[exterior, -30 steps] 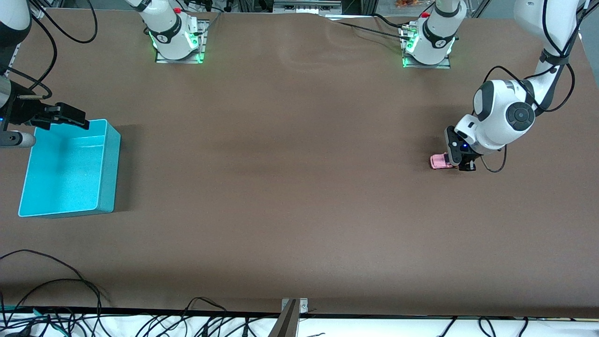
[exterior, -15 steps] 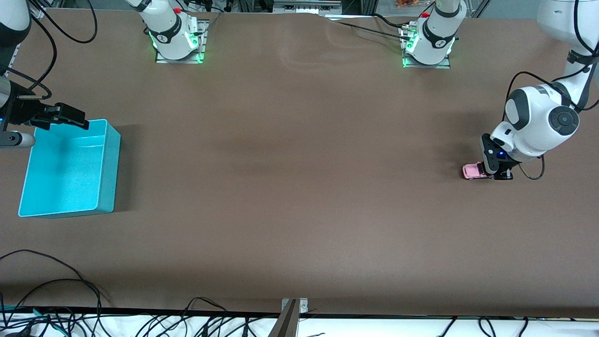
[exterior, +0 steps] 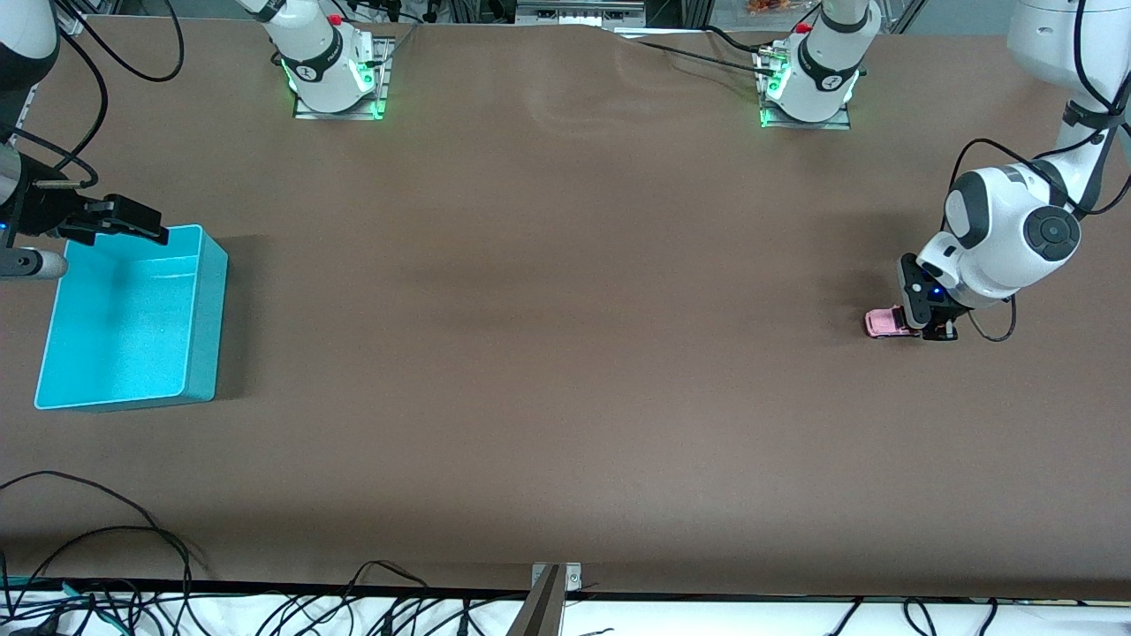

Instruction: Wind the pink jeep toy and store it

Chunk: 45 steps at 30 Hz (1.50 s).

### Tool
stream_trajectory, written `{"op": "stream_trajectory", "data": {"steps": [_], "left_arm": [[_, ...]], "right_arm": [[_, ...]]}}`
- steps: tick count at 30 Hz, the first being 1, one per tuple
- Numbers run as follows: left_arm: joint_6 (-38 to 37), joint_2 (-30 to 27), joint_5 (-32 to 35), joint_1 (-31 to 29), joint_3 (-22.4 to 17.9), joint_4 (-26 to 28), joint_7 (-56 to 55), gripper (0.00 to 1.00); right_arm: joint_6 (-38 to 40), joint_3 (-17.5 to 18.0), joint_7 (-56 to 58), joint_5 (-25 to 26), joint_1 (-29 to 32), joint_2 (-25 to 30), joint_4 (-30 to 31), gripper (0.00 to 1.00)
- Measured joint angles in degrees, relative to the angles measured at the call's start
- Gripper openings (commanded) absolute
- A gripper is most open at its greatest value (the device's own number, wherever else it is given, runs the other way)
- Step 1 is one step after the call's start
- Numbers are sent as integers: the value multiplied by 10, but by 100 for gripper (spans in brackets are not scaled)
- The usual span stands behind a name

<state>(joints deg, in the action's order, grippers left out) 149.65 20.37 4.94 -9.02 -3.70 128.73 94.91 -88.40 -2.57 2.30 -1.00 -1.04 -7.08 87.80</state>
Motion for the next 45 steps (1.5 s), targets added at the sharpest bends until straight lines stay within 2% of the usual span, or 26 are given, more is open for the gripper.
{"op": "stream_trajectory", "data": {"steps": [18,28,36,45], "left_arm": [[-11,1,-3,0,2,-3,-5,0],[-85,1,-7,5,48,-41,-74,0],[-92,2,-7,13,74,-45,-122,0],[-93,19,-7,30,79,-47,-144,0]], "right_arm": [[0,0,0,0,0,0,1,100],[0,0,0,0,0,0,1,100],[0,0,0,0,0,0,2,100],[-5,1,0,0,-1,0,4,100]]}}
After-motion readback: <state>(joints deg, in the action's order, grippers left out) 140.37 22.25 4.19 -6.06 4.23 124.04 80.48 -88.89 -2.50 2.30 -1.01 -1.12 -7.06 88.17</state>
